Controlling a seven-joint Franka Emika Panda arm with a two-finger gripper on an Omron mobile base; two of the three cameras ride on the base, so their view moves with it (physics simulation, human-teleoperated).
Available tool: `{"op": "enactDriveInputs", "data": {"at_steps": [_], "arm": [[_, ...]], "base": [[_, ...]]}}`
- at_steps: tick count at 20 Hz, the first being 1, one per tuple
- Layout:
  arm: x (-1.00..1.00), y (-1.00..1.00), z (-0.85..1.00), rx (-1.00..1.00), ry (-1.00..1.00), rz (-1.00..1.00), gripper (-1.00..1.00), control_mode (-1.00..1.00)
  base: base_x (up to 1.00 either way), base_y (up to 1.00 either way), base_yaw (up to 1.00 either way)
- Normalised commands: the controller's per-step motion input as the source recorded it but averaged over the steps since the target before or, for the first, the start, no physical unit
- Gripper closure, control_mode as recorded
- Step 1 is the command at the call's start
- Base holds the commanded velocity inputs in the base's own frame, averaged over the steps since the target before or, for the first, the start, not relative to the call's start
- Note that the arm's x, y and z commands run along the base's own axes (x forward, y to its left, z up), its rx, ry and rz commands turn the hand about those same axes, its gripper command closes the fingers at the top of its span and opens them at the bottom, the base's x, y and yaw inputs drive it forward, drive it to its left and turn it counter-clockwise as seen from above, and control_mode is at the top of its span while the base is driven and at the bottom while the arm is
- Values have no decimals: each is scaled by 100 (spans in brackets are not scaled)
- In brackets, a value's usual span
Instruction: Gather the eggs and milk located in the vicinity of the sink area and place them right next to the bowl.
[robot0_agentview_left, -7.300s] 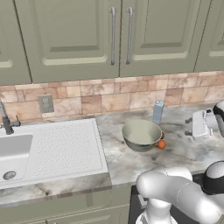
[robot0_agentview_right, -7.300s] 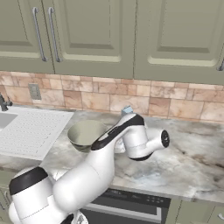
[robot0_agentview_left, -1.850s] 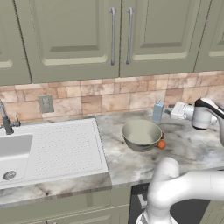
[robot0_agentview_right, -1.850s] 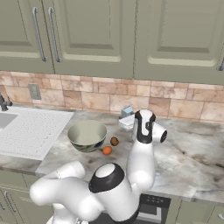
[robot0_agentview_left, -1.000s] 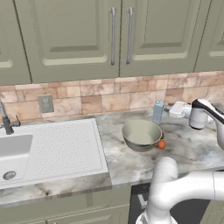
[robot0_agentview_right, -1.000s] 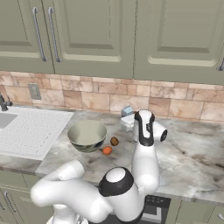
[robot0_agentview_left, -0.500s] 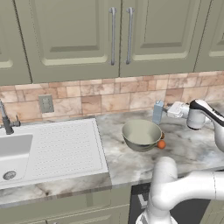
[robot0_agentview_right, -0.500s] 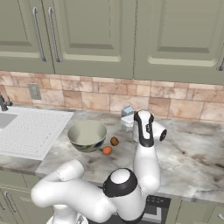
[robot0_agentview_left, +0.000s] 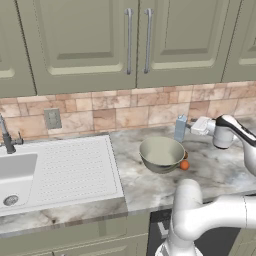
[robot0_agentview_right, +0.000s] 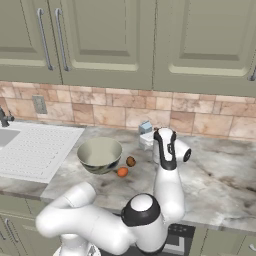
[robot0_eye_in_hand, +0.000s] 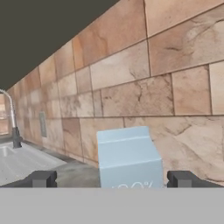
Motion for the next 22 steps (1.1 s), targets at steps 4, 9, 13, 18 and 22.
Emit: {"op": "enactDriveInputs", "data": {"at_steps": [4, 9, 13, 18, 22], "arm": [[14, 0, -8, 0, 0, 0, -100, -100], [15, 0, -7, 0, 0, 0, -100, -100], [11, -1, -8, 0, 0, 0, -100, -100], [8, -3, -7, 0, 0, 0, -100, -100], [9, 0, -7, 0, 0, 0, -100, -100]], "base": [[0, 0, 0], [0, 0, 0], [0, 0, 0], [0, 0, 0], [0, 0, 0]]}}
